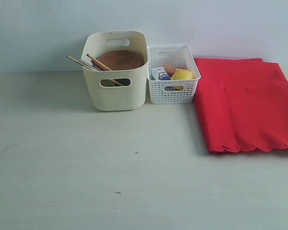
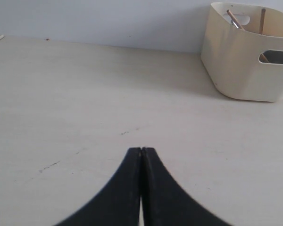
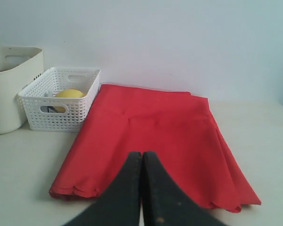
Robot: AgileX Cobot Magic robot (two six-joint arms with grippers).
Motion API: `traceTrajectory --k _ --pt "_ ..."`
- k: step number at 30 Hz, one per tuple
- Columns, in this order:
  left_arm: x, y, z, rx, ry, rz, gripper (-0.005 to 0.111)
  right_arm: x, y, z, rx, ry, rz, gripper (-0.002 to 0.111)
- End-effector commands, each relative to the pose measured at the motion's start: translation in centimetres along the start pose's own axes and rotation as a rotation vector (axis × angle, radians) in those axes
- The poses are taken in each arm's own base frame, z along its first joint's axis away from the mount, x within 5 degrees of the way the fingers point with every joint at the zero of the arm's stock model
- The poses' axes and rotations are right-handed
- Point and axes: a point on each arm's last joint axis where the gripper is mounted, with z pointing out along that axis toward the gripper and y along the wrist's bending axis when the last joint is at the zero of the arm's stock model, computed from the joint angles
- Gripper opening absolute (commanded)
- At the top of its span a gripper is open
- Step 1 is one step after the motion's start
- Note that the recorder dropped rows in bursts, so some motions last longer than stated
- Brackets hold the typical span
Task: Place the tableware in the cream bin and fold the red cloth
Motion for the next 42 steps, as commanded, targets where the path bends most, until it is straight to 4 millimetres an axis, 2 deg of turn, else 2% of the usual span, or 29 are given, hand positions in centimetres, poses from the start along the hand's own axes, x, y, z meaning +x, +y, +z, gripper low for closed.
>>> traceTrajectory --k 1,10,42 --pt "0.00 0.01 0.00 0.000 -0.012 0.001 0.000 0.84 -0.04 0.13 0.011 0.012 -0.004 0.000" --pt "0.00 0.01 0.00 0.000 -0.012 0.001 0.000 1.21 -0.19 0.11 0.045 0.052 0.054 0.000" --pt "0.00 0.01 0.00 0.000 -0.012 0.001 0.000 1.33 -0.20 0.10 0.045 0.065 0.043 0.000"
